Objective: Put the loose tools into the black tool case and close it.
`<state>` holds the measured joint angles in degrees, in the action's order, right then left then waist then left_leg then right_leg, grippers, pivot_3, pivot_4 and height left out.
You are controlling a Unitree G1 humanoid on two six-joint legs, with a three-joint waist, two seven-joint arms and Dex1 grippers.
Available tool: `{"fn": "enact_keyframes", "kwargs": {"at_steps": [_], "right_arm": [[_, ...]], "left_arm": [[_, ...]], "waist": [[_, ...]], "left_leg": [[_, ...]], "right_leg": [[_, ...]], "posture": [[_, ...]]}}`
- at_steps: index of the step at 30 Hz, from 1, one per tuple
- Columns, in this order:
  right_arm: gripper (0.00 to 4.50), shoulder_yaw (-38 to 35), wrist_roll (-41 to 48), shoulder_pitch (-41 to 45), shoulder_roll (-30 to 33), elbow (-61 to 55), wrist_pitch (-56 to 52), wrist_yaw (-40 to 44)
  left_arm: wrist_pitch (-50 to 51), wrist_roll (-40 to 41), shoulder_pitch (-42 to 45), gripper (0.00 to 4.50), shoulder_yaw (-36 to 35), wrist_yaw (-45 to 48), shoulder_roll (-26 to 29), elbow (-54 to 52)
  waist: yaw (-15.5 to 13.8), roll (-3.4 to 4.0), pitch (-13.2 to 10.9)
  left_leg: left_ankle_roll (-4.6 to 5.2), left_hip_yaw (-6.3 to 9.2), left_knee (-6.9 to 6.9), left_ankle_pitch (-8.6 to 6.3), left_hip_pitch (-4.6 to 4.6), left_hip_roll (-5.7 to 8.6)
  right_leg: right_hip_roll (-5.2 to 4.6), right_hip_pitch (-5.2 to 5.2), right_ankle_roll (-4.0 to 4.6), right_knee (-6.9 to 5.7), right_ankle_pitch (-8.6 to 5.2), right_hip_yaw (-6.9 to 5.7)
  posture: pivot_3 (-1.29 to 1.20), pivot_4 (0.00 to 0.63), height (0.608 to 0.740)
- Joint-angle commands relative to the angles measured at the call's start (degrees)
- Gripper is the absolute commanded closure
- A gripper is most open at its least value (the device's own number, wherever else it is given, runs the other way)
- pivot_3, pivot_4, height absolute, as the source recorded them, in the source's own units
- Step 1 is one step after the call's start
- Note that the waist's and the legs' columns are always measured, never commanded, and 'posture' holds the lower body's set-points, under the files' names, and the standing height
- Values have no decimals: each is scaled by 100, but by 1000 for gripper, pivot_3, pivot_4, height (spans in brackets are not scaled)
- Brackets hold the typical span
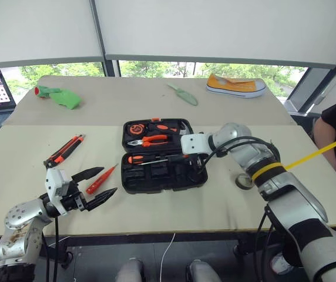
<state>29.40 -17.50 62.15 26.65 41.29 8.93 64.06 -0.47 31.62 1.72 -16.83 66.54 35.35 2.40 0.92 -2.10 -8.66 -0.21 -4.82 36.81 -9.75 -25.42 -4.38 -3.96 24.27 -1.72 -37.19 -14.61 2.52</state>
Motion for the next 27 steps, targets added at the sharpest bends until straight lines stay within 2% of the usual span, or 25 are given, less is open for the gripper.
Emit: {"fn": "enact_keyframes", "kwargs": {"at_steps": [1,7,9,12,17,20,22,26,27], "right_arm": [[3489,-82,-65,118,97,37,231,87],[3489,-142,-151,110,92,185,138,-7],[2473,-133,-131,113,122,158,305,96],[1653,-519,261,267,24,186,650,-23],[1653,-1155,1243,337,49,41,356,845],[2387,-1488,1745,162,-163,35,-196,1026],[3041,-1584,1857,49,-322,47,-485,935],[4466,-1494,1530,-133,-724,694,-293,243],[4466,-1370,1357,-175,-748,832,-79,154]], "left_arm": [[-143,20,48,0,-99,-20,-5,5],[-175,-15,58,0,-25,-97,-42,-44],[-167,-18,58,0,-22,-120,-50,-72],[-150,-18,49,0,-31,-151,-50,-113],[-130,-11,26,0,-46,-183,-27,-143],[-107,-39,60,0,-14,-255,-31,-171],[-91,-55,73,0,17,-294,-38,-200],[-18,-77,66,0,87,-345,-28,-292],[-12,-87,55,0,79,-372,-17,-296]], "waist": [[1,0,0],[-2,0,0],[-3,0,0],[-6,0,0],[-2,1,-1],[-1,1,-1],[-2,1,0],[5,1,0],[7,1,0]], "left_leg": [[0,0,0,0,0,0],[0,-1,0,0,1,0],[0,-2,0,0,1,0],[0,-2,0,0,3,0],[0,-2,-1,0,2,-1],[0,-2,-1,0,9,-4],[0,-2,-1,0,11,-5],[-2,-2,-1,1,12,-8],[-2,-2,-1,1,11,-9]], "right_leg": [[0,0,0,0,0,0],[0,-1,0,0,0,0],[0,-1,1,0,0,0],[0,-2,0,-1,0,0],[1,-2,1,0,0,1],[4,-10,1,1,0,0],[4,-10,3,-1,2,0],[7,-8,8,-3,4,0],[8,-7,8,-3,5,0]], "posture": [[0,150,740],[0,150,740],[0,150,740],[0,150,740],[0,150,740],[0,150,740],[0,150,740],[0,150,740],[0,150,740]]}}
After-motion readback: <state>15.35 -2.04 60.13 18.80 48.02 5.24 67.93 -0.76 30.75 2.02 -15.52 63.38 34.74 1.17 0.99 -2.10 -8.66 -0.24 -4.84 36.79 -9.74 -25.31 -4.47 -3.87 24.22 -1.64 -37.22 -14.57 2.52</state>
